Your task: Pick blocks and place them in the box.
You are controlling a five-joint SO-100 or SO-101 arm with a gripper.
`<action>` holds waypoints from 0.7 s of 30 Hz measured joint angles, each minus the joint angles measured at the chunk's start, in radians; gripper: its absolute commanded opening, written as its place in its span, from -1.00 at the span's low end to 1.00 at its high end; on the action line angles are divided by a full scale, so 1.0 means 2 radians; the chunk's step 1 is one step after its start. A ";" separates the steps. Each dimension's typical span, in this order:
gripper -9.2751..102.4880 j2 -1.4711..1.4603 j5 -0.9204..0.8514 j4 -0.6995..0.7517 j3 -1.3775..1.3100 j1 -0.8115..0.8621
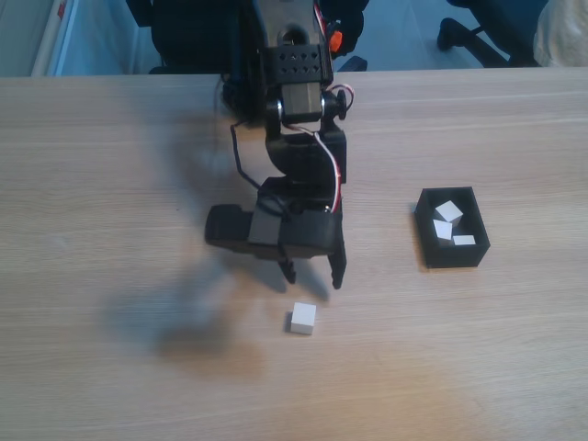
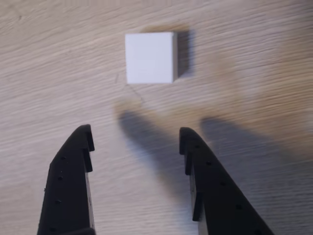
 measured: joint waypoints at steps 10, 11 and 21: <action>-0.49 -0.059 -0.019 -0.027 -0.044 0.022; -0.49 -0.063 -0.019 -0.028 -0.045 0.023; -0.49 -0.094 -0.028 -0.052 -0.060 0.022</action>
